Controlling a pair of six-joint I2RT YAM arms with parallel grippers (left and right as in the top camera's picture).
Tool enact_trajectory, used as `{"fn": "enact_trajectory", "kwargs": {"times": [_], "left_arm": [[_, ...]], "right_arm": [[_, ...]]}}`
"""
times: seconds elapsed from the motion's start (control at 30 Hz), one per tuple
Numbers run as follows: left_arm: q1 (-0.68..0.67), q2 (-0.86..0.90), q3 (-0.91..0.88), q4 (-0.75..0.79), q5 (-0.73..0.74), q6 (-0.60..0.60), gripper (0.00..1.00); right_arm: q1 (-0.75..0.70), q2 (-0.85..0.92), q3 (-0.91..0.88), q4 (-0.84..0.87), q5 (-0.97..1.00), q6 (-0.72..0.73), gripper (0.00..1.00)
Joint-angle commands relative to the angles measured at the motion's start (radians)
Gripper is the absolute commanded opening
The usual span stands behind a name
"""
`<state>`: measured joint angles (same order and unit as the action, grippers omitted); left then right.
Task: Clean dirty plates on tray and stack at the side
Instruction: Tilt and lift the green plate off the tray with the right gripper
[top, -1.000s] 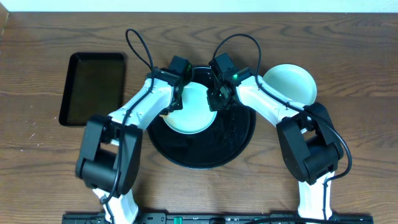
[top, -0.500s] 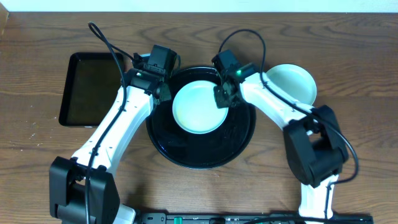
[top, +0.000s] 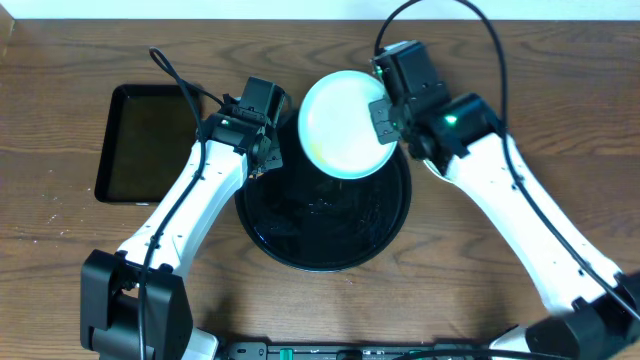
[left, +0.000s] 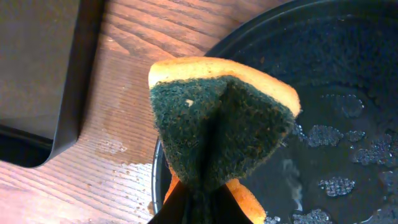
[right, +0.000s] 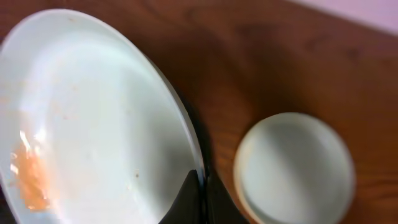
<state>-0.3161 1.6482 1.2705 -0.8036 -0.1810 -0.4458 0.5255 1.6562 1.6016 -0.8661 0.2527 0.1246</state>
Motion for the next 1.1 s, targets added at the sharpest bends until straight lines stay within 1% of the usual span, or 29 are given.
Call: {"fn": "enact_trajectory", "kwargs": {"times": [0.0, 0.23, 0.47, 0.5, 0.57, 0.67, 0.77, 0.8, 1.07], "left_arm": [[-0.001, 0.005, -0.008, 0.000, 0.006, -0.005, 0.09], [-0.001, 0.005, -0.008, 0.000, 0.006, -0.005, 0.09], [-0.001, 0.005, -0.008, 0.001, 0.017, -0.021, 0.09], [-0.001, 0.005, -0.008, 0.001, 0.017, -0.021, 0.12], [-0.001, 0.005, -0.008, 0.001, 0.017, -0.021, 0.12], [-0.001, 0.005, -0.008, 0.001, 0.017, -0.021, 0.12], [-0.001, 0.005, -0.008, 0.001, 0.017, -0.021, 0.08], [-0.001, 0.005, -0.008, 0.001, 0.017, -0.021, 0.08], [-0.001, 0.005, -0.008, 0.001, 0.017, -0.021, 0.08]], "right_arm": [[0.010, -0.031, 0.013, -0.010, 0.124, -0.124, 0.01], [0.064, -0.033, 0.012, -0.015, 0.357, -0.254, 0.01], [0.146, -0.033, 0.012, 0.039, 0.590, -0.320, 0.01], [0.158, -0.033, 0.012, 0.048, 0.615, -0.337, 0.01], [0.187, -0.033, 0.012, 0.081, 0.672, -0.377, 0.01], [0.211, -0.033, 0.012, 0.111, 0.694, -0.442, 0.01], [0.225, -0.033, 0.012, 0.138, 0.737, -0.476, 0.01], [0.229, -0.033, 0.012, 0.147, 0.757, -0.489, 0.01], [0.230, -0.033, 0.012, 0.174, 0.795, -0.523, 0.01]]}}
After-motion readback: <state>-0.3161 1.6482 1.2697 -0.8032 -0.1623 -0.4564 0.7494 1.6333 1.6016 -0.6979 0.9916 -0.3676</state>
